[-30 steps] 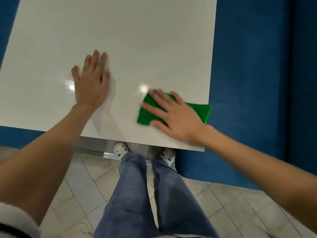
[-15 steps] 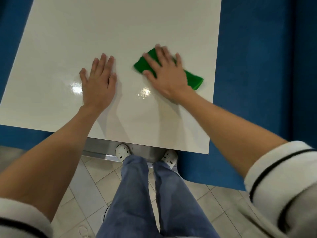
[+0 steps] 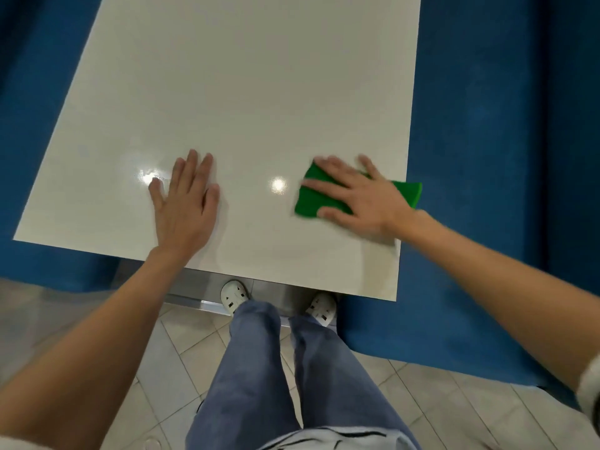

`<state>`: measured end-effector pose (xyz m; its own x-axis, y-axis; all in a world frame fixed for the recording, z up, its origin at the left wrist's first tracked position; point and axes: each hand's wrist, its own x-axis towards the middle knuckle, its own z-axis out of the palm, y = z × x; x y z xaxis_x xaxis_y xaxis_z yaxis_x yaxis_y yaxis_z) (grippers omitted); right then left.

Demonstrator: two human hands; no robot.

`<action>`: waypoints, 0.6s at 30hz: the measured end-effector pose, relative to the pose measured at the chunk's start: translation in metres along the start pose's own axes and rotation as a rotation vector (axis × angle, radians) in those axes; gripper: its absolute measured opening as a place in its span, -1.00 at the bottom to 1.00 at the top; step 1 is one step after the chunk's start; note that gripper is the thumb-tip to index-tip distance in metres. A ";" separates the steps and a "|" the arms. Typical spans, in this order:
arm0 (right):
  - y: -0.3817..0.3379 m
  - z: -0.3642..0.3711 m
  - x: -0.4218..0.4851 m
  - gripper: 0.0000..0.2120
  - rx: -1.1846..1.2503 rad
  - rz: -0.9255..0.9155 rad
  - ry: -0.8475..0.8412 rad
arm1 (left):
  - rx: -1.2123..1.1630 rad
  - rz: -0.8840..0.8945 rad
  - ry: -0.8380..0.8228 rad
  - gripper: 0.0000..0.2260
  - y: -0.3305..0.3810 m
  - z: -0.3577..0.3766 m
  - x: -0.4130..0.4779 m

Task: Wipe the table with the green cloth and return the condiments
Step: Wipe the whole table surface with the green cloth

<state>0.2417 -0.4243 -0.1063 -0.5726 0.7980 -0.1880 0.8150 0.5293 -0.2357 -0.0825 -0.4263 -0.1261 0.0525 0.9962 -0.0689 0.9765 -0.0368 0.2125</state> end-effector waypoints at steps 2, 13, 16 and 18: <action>0.011 -0.007 0.030 -0.47 0.038 0.193 0.061 | -0.005 0.003 0.007 -0.56 0.001 0.000 0.002; -0.109 0.038 0.018 -0.45 -0.029 -0.107 0.014 | 0.016 0.004 0.006 -0.57 -0.005 0.003 -0.002; -0.069 0.034 -0.036 -0.47 -0.050 -0.204 -0.008 | 0.010 0.010 0.003 -0.56 -0.004 0.003 -0.003; -0.027 0.023 -0.050 -0.48 -0.079 -0.208 -0.016 | 0.006 0.004 0.001 -0.55 -0.002 0.003 -0.003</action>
<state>0.2466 -0.4850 -0.1121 -0.7299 0.6649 -0.1585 0.6833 0.7033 -0.1961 -0.0836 -0.4294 -0.1292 0.0561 0.9962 -0.0669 0.9774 -0.0411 0.2072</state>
